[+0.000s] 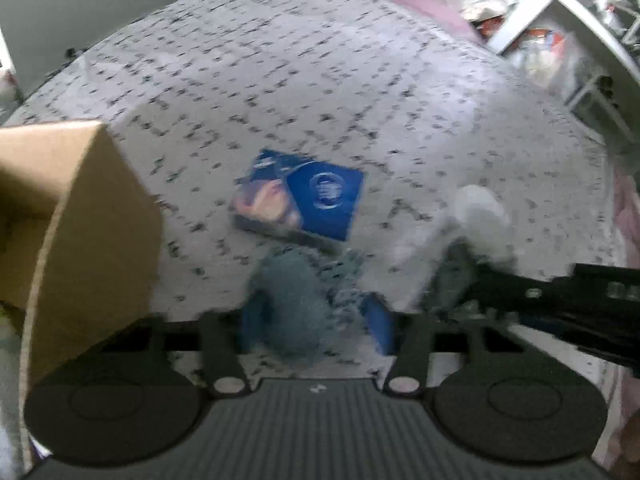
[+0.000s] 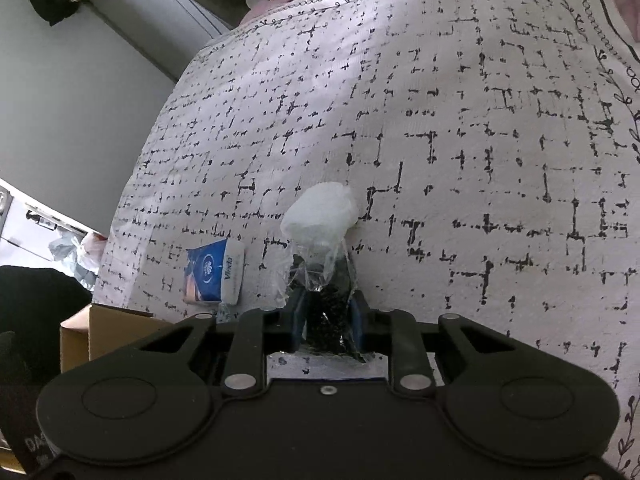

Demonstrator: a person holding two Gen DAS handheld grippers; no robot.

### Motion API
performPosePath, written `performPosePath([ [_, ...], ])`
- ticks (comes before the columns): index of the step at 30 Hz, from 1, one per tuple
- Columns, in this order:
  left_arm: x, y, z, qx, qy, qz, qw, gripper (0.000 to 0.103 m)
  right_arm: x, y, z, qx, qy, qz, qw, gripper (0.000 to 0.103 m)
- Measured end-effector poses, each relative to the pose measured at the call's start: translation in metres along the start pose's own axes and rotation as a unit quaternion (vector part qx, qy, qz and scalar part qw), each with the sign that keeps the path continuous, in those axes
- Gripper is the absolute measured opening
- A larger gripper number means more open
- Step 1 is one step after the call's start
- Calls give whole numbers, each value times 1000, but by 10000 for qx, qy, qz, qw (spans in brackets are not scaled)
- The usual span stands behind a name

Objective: Organize soft objects
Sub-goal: 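Grasp the grey cloth with the left gripper while the right gripper grasps the clear bag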

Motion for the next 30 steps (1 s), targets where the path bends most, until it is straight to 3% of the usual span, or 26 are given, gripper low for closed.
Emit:
performPosePath([
  [1,0,3,-1,44,5,-65,10000,29,0,0,-1,10,-28,-11,10000,22],
  [4,0,4,-8,284,5,-148,9995,24,1,0,-8,-2,-114,-43,9999,21],
  [18,-8,-16,-68,664,-445,27,9968,23,12,0,-53,-277,-426,-26,9987,21],
  [30,-7,-8,-123,791,-790,37,9937,23,28,16,-86,-574,-605,-124,9964,21],
])
Point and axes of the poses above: each gripper's, at about its wrist camera, not at the fingertips, and z roughly the way its jaws point, y to its left, x to its underside, the point moved 10 cm from there along z, roughly the way its jaws point, and after that the axes turned 15 degrees about z, right-handed, at the moved point
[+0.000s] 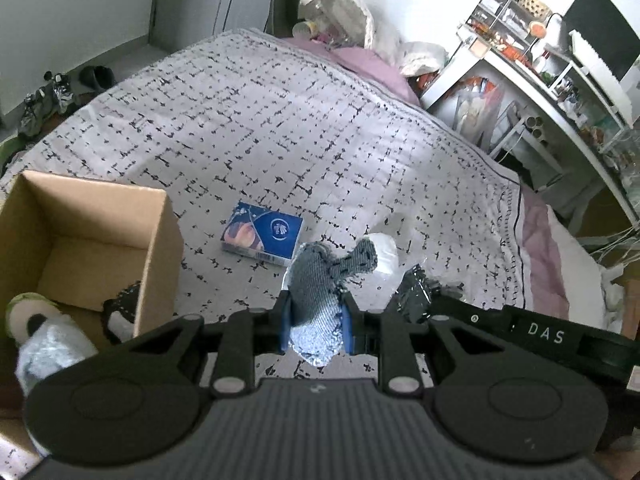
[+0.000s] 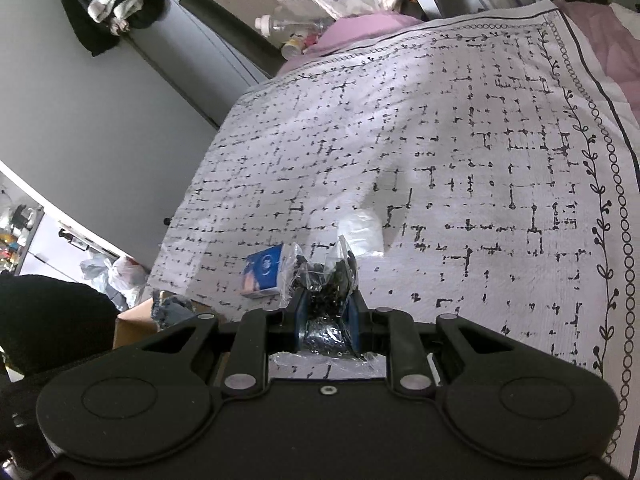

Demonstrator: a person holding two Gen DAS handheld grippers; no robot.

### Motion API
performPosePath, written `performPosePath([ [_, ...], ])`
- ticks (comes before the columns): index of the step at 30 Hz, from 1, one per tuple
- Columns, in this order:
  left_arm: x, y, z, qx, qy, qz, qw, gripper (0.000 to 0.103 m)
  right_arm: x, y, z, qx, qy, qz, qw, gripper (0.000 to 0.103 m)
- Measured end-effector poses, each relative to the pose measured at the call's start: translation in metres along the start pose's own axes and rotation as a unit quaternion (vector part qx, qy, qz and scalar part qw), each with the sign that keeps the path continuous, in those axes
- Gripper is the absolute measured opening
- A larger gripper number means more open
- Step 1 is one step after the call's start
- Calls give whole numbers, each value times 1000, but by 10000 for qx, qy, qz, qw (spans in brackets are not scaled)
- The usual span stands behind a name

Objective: Organize soft objects
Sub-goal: 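Grasp the grey cloth with the left gripper while the right gripper grasps the clear bag, then carry the grey cloth and clear bag into the box with both grippers, then open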

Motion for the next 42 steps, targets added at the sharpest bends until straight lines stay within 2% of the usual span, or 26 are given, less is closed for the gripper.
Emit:
performPosePath([
  [8,1,12,-28,6,-130,-60,9999,23,8,21,-21,-155,-120,-152,9997,21],
  [19,6,37,-61,-21,-292,-181,9994,24,14,33,-28,-134,-163,-349,9992,21],
  [27,16,72,-93,-164,-382,-272,9988,24,23,53,-33,-153,-233,-641,9976,21],
  [42,57,141,-109,-329,-251,-727,9965,24,55,100,-30,-64,-268,-1321,9908,21],
])
Point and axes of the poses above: each gripper's, at about its wrist camera, not at the fingertips, and z roughly the way its jaws point, y to its left, x to its underside, the point moved 10 cm from there along z, roughly the way its jaws point, and after that the axes turned 15 degrees about z, right-handed, at the moved point
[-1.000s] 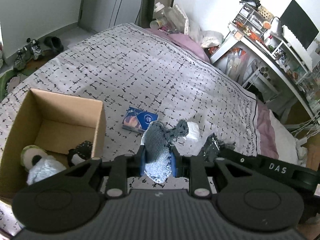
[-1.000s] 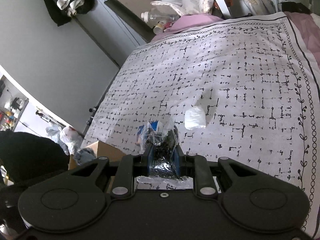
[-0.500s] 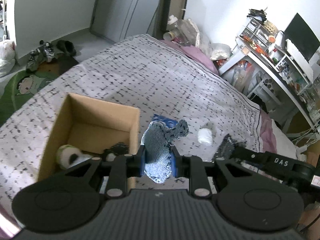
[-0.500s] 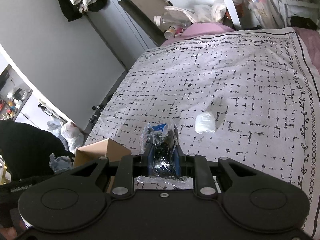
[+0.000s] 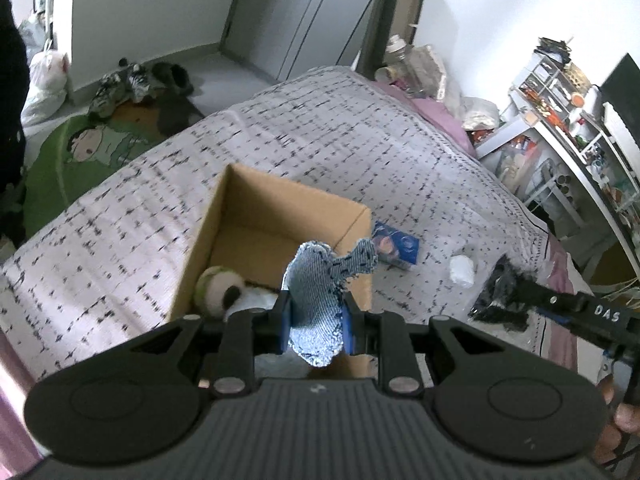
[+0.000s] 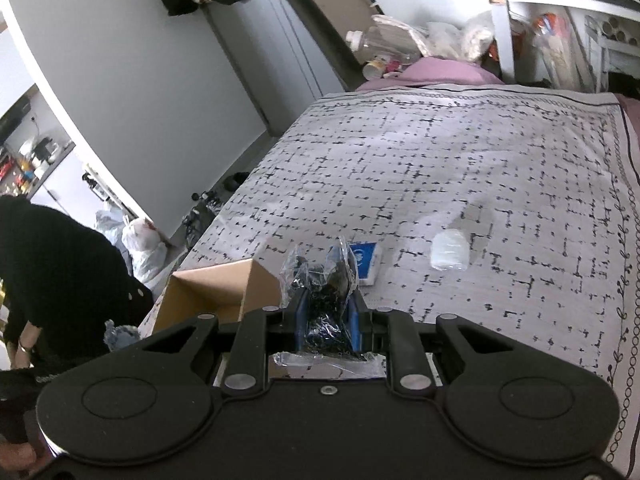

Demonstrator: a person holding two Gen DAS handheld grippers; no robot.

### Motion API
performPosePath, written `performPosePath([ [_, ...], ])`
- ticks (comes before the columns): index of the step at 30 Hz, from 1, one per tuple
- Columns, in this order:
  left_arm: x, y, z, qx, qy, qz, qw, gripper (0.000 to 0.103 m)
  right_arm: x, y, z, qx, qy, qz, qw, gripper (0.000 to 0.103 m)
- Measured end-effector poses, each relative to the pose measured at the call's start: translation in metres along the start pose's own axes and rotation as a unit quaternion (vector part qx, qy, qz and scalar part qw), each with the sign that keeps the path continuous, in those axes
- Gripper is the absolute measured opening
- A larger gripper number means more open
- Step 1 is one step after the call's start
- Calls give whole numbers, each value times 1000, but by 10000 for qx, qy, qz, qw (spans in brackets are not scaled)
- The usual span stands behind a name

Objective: Organize soft objects
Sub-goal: 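Carry the grey cloth and clear bag into the box with both grippers, then open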

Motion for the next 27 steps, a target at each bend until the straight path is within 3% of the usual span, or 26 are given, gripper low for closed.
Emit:
performPosePath([
  [12,27,36,8,-74,224,-272,9994,28,15,40,10,-56,-32,-287,9996,21],
  [20,35,52,18,2,435,-525,9977,41,21,69,27,-204,16,-338,9992,21],
  [27,34,57,19,144,444,-524,9975,45,25,88,40,-236,76,-397,9989,21],
])
Point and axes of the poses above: each gripper's, at about its wrist camera, not at the fingertips, and z roughly the way its jaws point, y to its left, x to its underside, the point moved 10 cm from there along z, roughly the way its jaws point, and after that the axes turned 15 degrees about z, right-handed, at the moved point
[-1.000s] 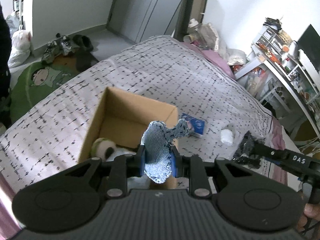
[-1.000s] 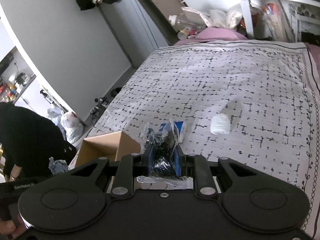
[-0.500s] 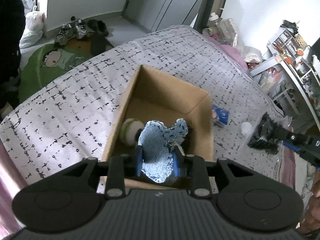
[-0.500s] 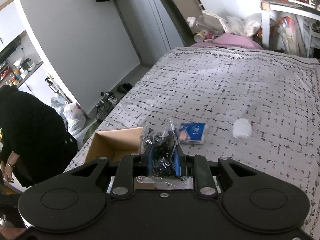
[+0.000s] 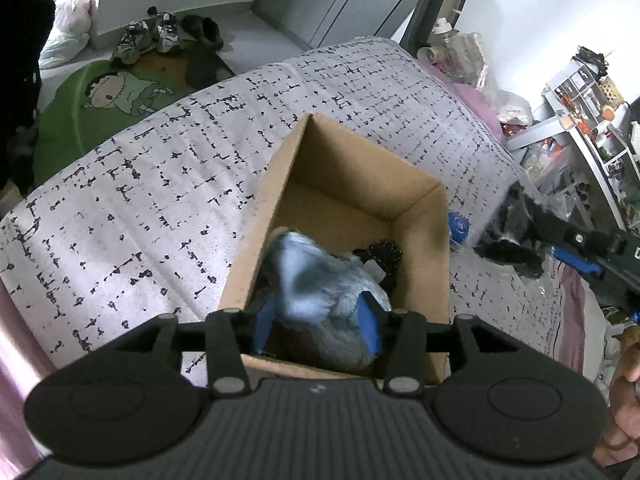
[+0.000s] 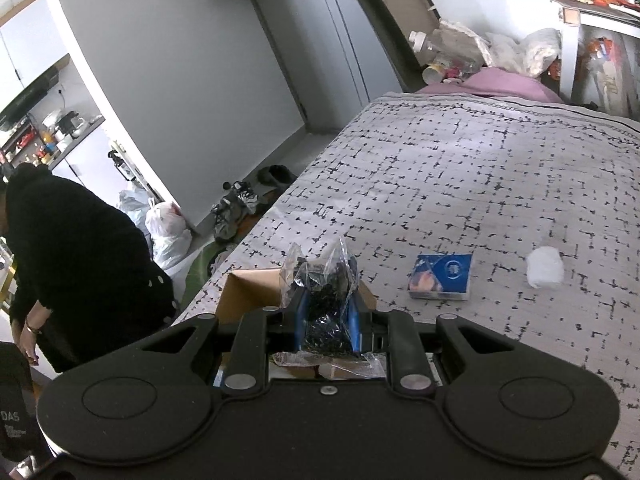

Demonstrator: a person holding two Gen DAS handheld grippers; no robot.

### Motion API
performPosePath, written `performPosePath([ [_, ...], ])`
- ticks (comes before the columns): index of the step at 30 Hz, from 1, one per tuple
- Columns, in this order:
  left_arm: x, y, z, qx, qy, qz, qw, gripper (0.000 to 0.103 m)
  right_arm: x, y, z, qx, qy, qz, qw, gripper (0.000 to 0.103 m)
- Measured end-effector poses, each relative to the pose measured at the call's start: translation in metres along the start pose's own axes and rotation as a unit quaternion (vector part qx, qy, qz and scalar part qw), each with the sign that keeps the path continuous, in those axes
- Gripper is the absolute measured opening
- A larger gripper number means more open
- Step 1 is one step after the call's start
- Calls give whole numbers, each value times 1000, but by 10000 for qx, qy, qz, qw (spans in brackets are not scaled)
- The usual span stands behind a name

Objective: Organize soft objects
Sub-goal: 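Carry the grey cloth and clear bag into the box with both grippers, then open, then grasp the blue tissue pack with the left gripper while the right grasps the white ball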

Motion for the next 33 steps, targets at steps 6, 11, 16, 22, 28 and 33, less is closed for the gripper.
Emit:
performPosePath([
  [6,-2,2,2,81,19,-3,10000,45,5,15,11,-325,156,115,9993,26],
  [11,-6,1,0,93,29,16,10000,45,2,17,4,-198,-18,-52,9998,54],
  [16,-13,-2,-6,92,-51,60,9999,45,-1,-1,-1,24,-21,209,9998,61],
  [22,-18,-11,-15,49,-166,116,9998,56,-8,-12,-20,156,-108,208,9996,80],
  [28,-22,-31,-20,48,-157,286,9995,57,-19,-25,-39,246,-121,178,9995,93],
  [33,-28,-49,-23,-30,-170,408,9990,57,-30,-40,-50,263,-145,140,9995,97],
])
Point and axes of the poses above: each gripper's, at about its wrist camera, not at the fingertips, and z roughly the way its jaws point, y to its left, x to its underside, the point moved 10 cm from there along z, roughly the way its jaws point, and after that the axes turned 15 degrees about z, right-handed, at the moved point
